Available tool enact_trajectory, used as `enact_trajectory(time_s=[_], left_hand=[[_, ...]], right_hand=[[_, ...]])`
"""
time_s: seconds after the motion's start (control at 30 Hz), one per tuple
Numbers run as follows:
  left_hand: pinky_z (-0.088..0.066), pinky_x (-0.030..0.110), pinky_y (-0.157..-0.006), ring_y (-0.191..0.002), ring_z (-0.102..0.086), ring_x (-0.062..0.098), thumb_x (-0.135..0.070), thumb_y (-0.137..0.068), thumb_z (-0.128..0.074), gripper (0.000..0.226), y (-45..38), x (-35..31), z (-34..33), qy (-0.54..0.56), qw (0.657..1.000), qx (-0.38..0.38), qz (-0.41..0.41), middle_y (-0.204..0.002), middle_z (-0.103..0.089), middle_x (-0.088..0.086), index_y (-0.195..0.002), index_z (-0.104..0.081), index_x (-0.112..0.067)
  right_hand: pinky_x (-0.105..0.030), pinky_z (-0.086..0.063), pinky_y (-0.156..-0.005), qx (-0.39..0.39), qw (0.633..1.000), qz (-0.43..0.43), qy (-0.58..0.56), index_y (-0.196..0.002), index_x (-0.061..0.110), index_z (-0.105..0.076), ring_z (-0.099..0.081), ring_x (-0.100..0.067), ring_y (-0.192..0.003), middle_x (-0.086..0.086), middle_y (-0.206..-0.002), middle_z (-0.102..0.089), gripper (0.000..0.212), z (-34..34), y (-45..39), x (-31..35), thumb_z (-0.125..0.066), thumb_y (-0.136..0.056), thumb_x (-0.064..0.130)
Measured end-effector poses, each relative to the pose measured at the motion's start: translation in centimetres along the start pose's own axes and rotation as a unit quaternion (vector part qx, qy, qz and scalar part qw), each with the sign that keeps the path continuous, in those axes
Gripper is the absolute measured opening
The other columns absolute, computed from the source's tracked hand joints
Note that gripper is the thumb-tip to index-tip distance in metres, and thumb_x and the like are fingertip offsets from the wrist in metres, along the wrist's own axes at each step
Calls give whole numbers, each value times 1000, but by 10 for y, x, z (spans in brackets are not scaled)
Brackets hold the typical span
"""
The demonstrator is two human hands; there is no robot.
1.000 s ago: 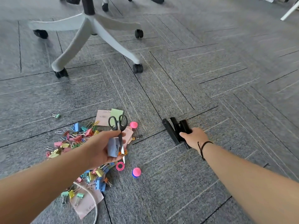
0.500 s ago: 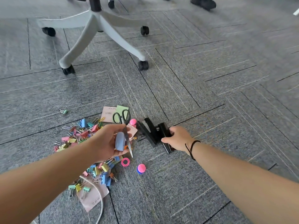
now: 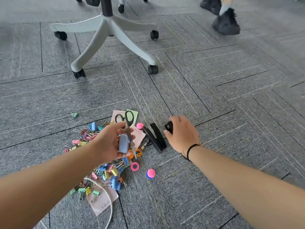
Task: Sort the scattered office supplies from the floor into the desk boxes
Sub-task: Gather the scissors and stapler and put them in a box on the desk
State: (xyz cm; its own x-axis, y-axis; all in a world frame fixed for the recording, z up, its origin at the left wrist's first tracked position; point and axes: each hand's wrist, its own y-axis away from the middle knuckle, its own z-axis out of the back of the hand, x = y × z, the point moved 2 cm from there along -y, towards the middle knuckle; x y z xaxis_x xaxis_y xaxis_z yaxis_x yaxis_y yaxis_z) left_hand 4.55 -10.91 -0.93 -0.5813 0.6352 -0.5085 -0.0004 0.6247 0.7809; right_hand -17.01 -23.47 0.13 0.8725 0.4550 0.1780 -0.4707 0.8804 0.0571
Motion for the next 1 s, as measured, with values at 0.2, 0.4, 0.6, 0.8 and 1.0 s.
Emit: enact_trajectory(time_s=[0.2,0.4,0.6,0.8,1.0], left_hand=[[-51,44,-81,-85,-61,28,-41,-100,-48,37,1,-2,-3,19,1000,1,-3,-106,-65,13,-116,-63,-12],[-50,48,-92,-89,-63,28,-47,-97,-51,41,1,2,4,-3,1000,-5,8,-108,-67,11,-115,-66,-14],[-45,53,-103,-101,-59,29,-53,-95,-53,45,-1,-1,7,-4,1000,-4,2,-110,-65,10,-113,-67,-14],[-42,53,-106,-97,-59,29,-54,-92,-56,44,6,0,5,-3,1000,9,6,-111,-65,11,-106,-69,-14],[-46,51,-99,-99,-57,30,-53,-95,-54,43,14,-3,9,-2,1000,-1,-2,-110,-65,12,-104,-68,-13]], right_hand=[[-32,-48,-68,152,986,-63,2,-113,12,-55,-68,-29,-96,-7,-104,-69,46,-27,8,39,-57,-95,54],[-30,-43,-67,210,959,-158,-111,-89,14,-53,-62,-27,-84,-2,-89,-62,49,-34,-1,28,-77,-78,55],[-27,-31,-48,223,949,-178,-134,-69,17,-42,-46,-17,-57,4,-62,-42,52,-32,6,25,-83,-74,49],[-28,-40,-55,206,952,-192,-117,-80,13,-49,-56,-21,-70,-4,-90,-60,47,-35,15,28,-80,-74,48],[-32,-48,-68,164,956,-193,-148,-112,9,-47,-65,-27,-92,-4,-104,-64,65,-37,24,35,-86,-70,40]])
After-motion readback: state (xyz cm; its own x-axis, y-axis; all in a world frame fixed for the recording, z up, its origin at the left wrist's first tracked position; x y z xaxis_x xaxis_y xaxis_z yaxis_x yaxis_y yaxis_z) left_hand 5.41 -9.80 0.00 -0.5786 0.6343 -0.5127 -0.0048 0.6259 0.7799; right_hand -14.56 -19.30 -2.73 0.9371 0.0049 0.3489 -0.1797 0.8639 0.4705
